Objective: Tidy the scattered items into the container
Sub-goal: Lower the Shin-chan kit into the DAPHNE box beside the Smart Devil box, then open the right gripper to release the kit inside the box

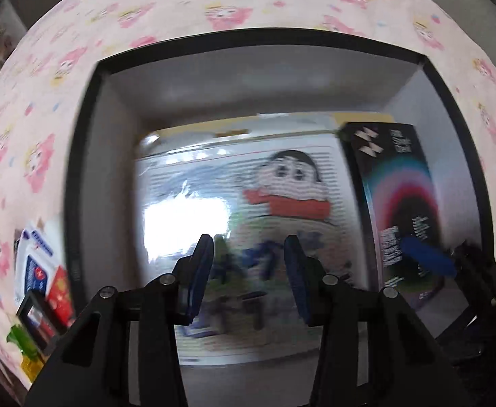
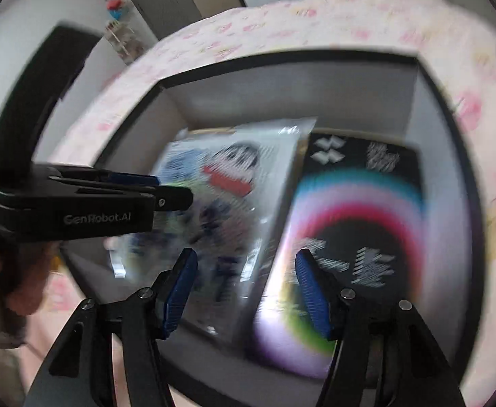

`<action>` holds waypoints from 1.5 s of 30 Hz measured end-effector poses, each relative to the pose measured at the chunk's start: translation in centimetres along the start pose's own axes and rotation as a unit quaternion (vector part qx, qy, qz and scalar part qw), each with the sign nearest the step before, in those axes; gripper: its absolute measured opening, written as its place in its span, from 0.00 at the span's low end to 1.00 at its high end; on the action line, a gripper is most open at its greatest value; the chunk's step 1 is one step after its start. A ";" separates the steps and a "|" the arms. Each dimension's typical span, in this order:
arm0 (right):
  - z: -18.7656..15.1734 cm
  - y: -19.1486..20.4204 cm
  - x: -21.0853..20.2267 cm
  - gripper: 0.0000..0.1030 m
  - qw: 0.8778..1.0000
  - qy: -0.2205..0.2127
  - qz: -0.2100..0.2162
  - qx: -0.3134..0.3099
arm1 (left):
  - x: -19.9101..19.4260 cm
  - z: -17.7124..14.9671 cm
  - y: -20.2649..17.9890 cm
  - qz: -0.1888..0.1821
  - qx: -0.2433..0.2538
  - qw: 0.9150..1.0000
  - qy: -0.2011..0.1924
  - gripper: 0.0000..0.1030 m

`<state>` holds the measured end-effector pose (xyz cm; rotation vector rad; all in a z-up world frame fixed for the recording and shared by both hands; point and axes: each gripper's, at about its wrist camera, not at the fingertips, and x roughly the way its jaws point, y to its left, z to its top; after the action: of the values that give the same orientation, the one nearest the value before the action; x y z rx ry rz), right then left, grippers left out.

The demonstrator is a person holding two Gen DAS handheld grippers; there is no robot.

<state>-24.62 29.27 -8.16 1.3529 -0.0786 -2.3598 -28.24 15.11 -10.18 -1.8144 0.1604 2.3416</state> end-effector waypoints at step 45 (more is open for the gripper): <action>-0.6 -0.3 -2.9 0.44 0.999 -0.029 -0.018 0.019 | 3.1 3.3 -5.6 -0.031 0.051 0.998 0.024 0.48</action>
<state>-22.96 30.75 -6.22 1.3140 -0.1162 -2.4391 -30.99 21.40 -12.20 -1.8021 0.2212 2.2065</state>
